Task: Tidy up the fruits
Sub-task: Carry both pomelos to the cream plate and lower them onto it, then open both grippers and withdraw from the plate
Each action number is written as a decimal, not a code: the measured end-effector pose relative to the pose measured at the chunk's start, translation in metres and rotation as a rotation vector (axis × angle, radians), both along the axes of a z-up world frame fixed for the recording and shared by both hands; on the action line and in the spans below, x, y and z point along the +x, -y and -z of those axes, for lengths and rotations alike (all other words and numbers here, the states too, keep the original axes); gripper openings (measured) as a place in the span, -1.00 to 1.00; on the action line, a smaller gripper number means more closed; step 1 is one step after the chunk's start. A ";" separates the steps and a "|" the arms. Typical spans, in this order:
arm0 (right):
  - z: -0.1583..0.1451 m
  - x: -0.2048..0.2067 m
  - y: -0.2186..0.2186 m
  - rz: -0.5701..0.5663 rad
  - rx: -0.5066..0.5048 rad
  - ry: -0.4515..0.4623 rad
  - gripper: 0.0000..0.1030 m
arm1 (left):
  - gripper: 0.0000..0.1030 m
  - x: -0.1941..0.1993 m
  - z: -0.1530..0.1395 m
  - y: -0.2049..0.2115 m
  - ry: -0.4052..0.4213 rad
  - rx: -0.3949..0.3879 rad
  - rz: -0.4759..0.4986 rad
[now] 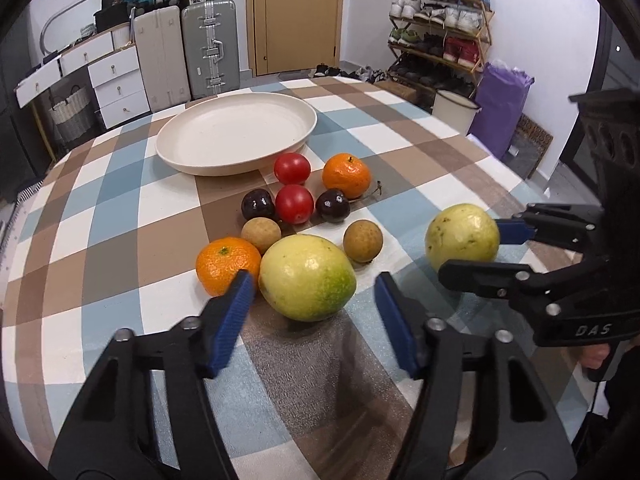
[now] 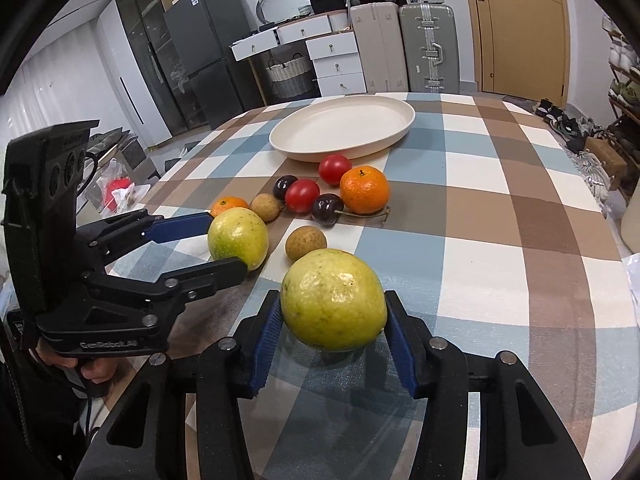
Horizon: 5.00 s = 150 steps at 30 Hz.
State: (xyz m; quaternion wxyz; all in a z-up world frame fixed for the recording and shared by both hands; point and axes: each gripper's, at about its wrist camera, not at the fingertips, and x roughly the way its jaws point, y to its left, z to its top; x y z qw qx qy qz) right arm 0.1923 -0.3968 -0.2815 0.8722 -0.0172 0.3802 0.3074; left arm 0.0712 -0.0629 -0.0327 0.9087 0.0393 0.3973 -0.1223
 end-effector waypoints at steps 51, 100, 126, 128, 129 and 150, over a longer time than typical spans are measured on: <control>-0.025 0.009 0.000 0.011 -0.013 0.055 -0.02 | -0.08 -0.012 -0.016 -0.016 0.036 -0.187 0.051; -0.034 0.177 -0.065 0.068 0.049 0.020 -0.02 | -0.42 0.155 -0.023 -0.085 0.128 -0.151 -0.192; -0.066 0.125 -0.036 0.079 0.031 0.102 0.99 | 0.99 0.074 -0.050 -0.102 0.182 -0.136 -0.254; -0.065 0.113 -0.032 0.083 0.018 0.106 0.99 | 0.99 0.061 -0.054 -0.100 0.188 -0.139 -0.253; -0.065 0.108 -0.031 0.083 0.016 0.107 0.99 | 0.99 0.056 -0.055 -0.100 0.189 -0.137 -0.253; -0.033 0.079 -0.016 0.107 -0.047 0.053 0.99 | 0.99 0.027 -0.026 -0.084 0.126 -0.121 -0.243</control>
